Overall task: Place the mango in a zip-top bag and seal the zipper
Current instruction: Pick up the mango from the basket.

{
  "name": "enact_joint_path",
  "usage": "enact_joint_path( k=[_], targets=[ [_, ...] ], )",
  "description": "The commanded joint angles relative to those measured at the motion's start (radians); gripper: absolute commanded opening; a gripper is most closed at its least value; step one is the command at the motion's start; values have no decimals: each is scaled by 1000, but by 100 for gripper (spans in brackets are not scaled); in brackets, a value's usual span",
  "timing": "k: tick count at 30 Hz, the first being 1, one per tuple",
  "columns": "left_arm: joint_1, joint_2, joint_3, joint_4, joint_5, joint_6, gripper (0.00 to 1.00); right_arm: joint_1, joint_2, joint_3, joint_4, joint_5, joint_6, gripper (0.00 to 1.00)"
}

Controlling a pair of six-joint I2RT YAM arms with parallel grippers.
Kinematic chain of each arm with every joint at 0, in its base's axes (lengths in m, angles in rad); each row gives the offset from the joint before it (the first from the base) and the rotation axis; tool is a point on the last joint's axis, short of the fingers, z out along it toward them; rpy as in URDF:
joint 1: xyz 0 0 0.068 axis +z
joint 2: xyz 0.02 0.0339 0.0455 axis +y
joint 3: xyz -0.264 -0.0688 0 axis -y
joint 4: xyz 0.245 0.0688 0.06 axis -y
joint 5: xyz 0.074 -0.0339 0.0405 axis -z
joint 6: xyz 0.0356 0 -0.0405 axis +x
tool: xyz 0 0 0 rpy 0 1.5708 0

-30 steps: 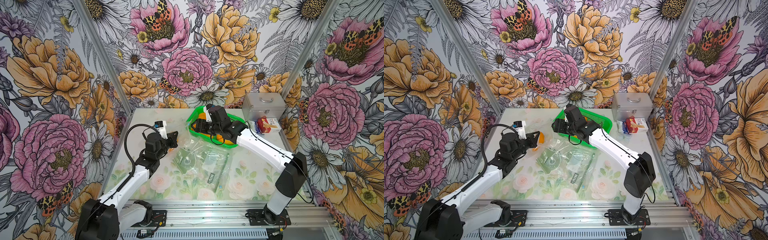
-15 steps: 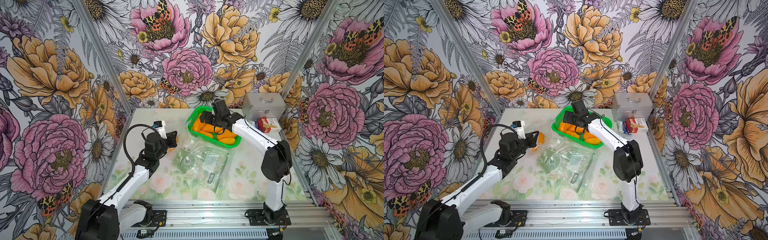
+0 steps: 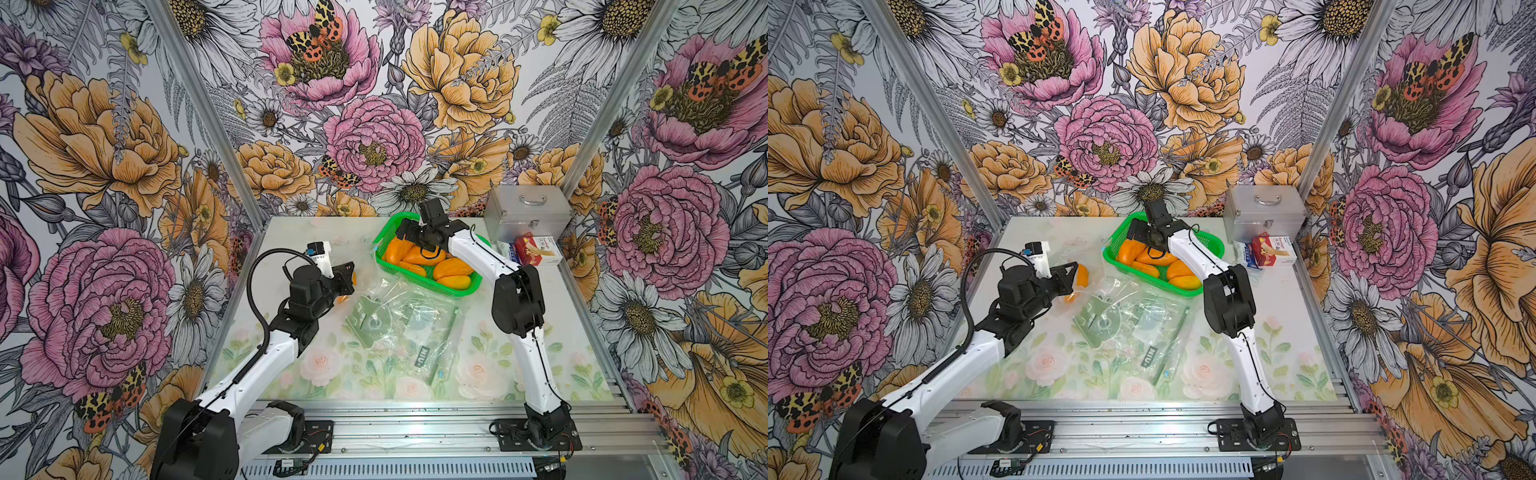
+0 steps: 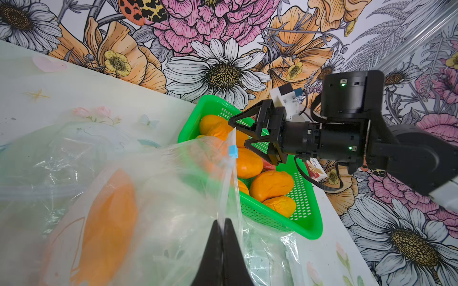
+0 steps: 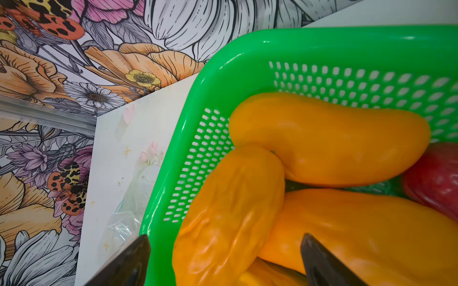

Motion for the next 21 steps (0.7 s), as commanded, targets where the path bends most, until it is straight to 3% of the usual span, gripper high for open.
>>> enact_joint_path(
  k=[1, 10, 17, 21],
  targets=[
    [12, -8, 10, 3, 0, -7, 0, -5, 52, 73, 1, -57, 36, 93],
    [10, 12, 18, 3, 13, -11, 0, -12, 140, 135, 1, -114, 64, 90],
    [9, 19, 20, 5, 20, -9, 0, -18, 193, 172, 1, -145, 78, 80],
    [9, 19, 17, 5, 19, -12, 0, -19, 207, 180, 1, -158, 82, 67]
  ],
)
